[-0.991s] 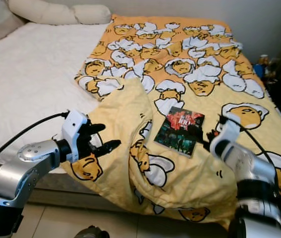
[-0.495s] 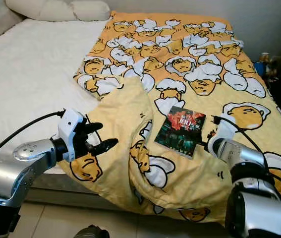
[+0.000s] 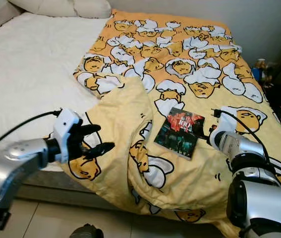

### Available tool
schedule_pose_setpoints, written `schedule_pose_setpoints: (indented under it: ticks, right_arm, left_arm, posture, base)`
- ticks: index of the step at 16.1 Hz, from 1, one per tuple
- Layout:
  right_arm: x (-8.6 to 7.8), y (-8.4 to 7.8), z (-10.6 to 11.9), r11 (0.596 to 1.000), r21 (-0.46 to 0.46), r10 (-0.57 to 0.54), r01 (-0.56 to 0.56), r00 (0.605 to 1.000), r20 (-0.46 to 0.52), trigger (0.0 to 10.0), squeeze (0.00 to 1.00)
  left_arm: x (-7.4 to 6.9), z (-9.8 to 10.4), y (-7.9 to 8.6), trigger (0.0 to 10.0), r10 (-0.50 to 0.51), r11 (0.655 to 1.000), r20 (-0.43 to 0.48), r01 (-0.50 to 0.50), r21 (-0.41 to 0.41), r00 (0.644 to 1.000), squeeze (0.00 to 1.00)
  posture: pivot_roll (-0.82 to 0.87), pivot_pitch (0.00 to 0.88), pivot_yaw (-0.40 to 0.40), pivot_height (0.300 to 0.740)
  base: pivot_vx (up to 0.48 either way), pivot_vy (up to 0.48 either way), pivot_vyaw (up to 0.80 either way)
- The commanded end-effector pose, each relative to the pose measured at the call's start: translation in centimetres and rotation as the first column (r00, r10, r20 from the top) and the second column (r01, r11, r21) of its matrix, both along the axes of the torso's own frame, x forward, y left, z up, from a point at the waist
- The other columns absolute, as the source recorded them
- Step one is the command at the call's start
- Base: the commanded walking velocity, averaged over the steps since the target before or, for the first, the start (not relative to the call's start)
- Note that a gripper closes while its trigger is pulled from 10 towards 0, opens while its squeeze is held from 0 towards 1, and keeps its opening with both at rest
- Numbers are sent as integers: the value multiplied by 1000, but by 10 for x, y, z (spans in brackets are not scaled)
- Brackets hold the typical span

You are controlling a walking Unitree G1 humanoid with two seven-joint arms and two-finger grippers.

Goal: Clean up the room

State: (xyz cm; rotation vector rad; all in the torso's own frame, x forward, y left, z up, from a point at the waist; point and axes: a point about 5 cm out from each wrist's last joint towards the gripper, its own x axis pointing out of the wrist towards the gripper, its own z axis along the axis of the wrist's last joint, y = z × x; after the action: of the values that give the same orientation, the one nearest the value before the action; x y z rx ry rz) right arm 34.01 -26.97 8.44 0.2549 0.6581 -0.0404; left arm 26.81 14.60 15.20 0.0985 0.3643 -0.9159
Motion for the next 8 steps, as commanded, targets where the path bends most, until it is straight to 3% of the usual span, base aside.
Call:
schedule_pose_setpoints:
  ticks: [1, 3, 8]
  right_arm:
    - [1, -4, 3, 1000, -23, -8, 8, 1000, 0, 10000, 1000]
    - [-2, -8, 1, 1000, -15, -24, 24, 1000, -3, 10000, 1000]
    - [-4, -6, -5, 999, -13, -39, 39, 999, -24, 10000, 1000]
  left_arm:
    - [0, 9, -4, 10000, -30, 999, 21, 30, -15, 999, 1000]
    - [0, 19, -5, 10000, -100, 995, 18, 100, -12, 995, 1000]
    - [-6, 16, -13, 10000, -140, 990, -10, 140, -18, 990, 1000]
  posture:
    - [113, 0, -13, 740]
    - [112, 49, 29, 740]
    - [101, 54, 41, 740]
  base:
    - [0, 0, 0]
    - [0, 0, 0]
    - [0, 0, 0]
